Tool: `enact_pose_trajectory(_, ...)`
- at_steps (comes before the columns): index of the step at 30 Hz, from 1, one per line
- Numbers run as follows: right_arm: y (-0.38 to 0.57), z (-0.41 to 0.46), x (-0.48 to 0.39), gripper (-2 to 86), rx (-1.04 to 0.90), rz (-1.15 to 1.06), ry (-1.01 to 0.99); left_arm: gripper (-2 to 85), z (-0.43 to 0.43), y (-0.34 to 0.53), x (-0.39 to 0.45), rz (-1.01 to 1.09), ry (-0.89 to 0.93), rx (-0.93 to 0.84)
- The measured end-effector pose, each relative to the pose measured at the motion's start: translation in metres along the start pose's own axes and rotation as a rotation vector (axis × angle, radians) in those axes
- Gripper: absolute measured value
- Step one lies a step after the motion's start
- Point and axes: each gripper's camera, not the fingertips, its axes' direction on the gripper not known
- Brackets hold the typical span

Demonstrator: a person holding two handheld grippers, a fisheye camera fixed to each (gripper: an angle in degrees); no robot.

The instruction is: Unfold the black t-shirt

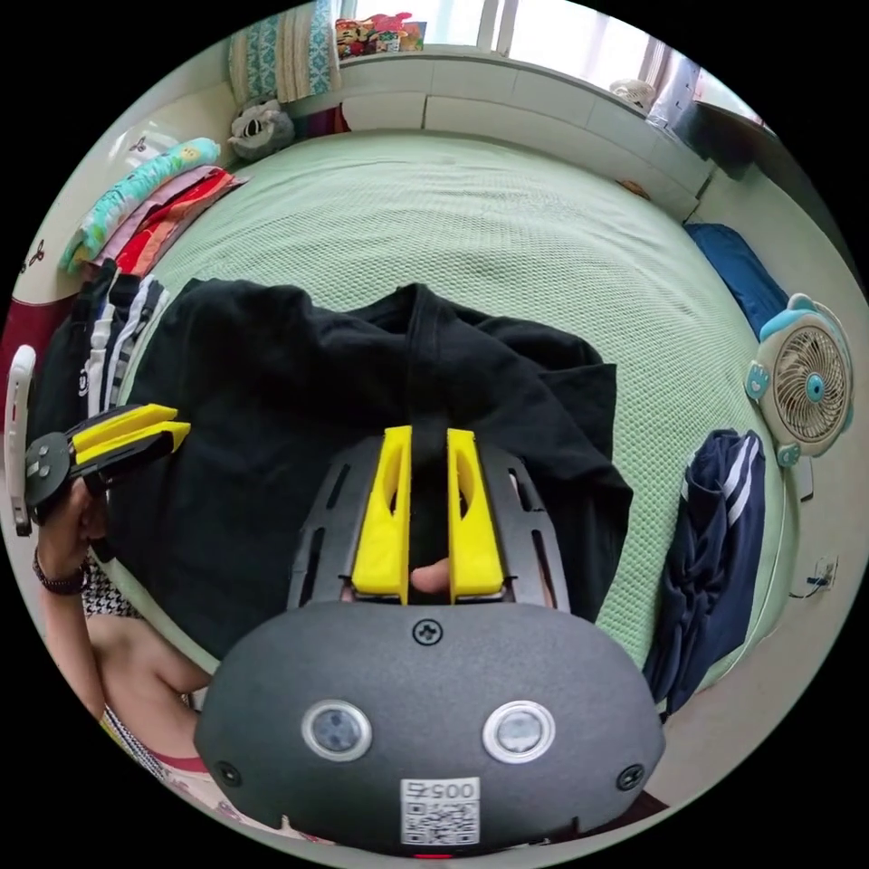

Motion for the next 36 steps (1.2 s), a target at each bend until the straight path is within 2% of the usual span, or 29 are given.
enact_pose_trajectory(3, 0.016, -0.015, 0.005, 0.1, 0.033, 0.020, -0.016, 1.2, -0.019, 0.014, 0.000, -0.007, 0.040, -0.005)
enact_pose_trajectory(12, 0.102, -0.084, -0.009, -1.4, 0.069, -0.011, -0.026, -0.4, -0.107, 0.101, 0.021, 0.023, 0.067, 0.200)
enact_pose_trajectory(19, 0.217, -0.170, 0.015, -1.5, 0.100, -0.017, 0.018, 1.1, -0.190, 0.165, 0.034, 0.032, 0.080, 0.253)
enact_pose_trajectory(22, 0.266, -0.186, 0.037, -1.5, 0.102, 0.058, 0.025, 6.3, -0.217, 0.196, 0.040, 0.025, 0.022, 0.255)
enact_pose_trajectory(28, 0.324, -0.167, 0.063, -1.5, 0.036, 0.193, 0.029, 10.8, -0.226, 0.237, 0.043, -0.004, -0.002, 0.200)
enact_pose_trajectory(36, 0.347, -0.144, 0.053, -1.4, -0.030, 0.195, 0.094, 13.3, -0.214, 0.248, 0.049, 0.000, -0.038, 0.171)
